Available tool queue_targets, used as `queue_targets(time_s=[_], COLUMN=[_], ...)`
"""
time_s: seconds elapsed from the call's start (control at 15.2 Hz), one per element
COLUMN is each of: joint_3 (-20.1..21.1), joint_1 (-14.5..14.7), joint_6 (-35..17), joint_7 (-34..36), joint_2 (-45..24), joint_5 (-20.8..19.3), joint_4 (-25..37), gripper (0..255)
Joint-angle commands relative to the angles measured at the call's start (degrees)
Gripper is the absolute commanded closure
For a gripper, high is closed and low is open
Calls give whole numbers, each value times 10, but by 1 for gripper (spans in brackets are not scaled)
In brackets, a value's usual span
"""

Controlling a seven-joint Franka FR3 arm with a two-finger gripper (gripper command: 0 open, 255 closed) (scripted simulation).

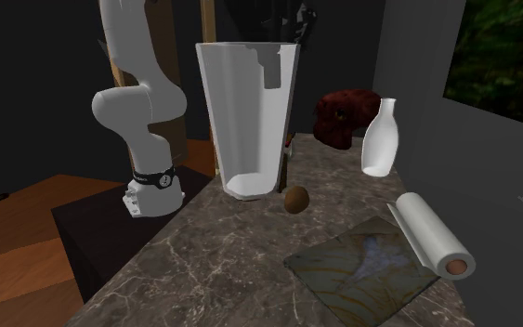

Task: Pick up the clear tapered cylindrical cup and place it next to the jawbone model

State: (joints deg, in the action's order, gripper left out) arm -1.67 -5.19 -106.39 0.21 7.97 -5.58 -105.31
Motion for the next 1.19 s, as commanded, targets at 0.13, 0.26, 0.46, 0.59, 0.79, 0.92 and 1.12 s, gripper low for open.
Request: queue_targets(time_s=[0.13, 0.26, 0.46, 0.59, 0.79, 0.92, 1.12], joint_3=[1, 13, 33, 48, 71, 87, 113], joint_1=[0, 9, 22, 31, 44, 53, 67], joint_6=[28, 28, 31, 35, 43, 49, 60], joint_7=[-2, 20, 52, 74, 108, 130, 164], joint_2=[-1, 30, 73, 100, 137, 159, 189], joint_5=[1, -1, -1, 1, 7, 12, 23], joint_4=[29, -3, -47, -72, -104, -122, -144], gripper=[255, 255, 255, 255, 255, 255, 255])
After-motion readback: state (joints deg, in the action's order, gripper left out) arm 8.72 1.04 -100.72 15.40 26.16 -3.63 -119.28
